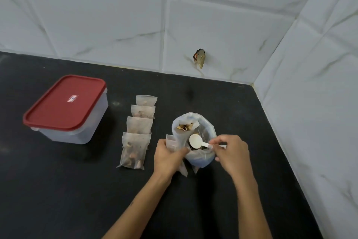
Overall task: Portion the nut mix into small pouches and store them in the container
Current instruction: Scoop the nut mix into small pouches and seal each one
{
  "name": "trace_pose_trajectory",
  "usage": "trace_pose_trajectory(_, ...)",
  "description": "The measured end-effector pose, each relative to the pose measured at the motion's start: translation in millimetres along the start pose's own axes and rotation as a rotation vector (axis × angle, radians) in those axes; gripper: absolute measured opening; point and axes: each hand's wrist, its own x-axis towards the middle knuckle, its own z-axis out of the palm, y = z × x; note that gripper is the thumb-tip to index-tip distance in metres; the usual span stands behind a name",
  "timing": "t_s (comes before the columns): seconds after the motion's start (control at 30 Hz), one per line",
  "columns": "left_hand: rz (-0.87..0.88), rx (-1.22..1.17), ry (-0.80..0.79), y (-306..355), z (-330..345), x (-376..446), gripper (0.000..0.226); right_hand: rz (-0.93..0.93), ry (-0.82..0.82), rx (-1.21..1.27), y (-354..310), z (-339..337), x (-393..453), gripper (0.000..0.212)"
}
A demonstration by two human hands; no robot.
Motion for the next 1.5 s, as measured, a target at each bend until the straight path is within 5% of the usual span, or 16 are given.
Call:
trace_pose_trajectory(0.17, -0.066, -0.039, -0.032, 1.0, 2.0, -2.2, 0.050, -0.083, 0.100, -0.197, -12.5, -5.9, -4.8, 0.016)
trace_pose_trajectory(0.4, -0.205, -0.161, -0.102, -7.2, 11.6, -8.2, 0.050, -0.117, -0.216, -0.392, -16.5, -2.9, -10.9, 0.028)
trace_pose_trajectory(0.57, -0.164, -0.198, -0.095, -11.6, 13.1, -15.1, 0.041, 0.075, -0.319, -0.575, -31.5, -2.3, -10.6, 0.026)
trace_pose_trajectory(0.87, -0.134, -0.178, -0.134, -17.6, 16.3, -12.0, 0.040, -0.109, 0.021, -0.627, -21.0, 37.9, -41.3, 0.017)
trace_pose_trajectory(1.1, -0.083, -0.108, -0.134, -15.9, 11.3, -13.7, 0.038, -0.040, -0.007, -0.465, -5.1, 20.9, -38.9, 0.034)
trace_pose_trajectory(1.23, -0.055, -0.071, -0.097, -10.8, 3.4, -13.0, 0.049, -0.064, 0.167, -0.267, -2.6, 2.6, -32.9, 0.028)
trace_pose_trajectory(1.5, -0.131, -0.107, -0.094, -7.7, 5.8, -3.1, 0.047, 0.010, 0.068, -0.459, -4.8, 15.2, -1.0, 0.032)
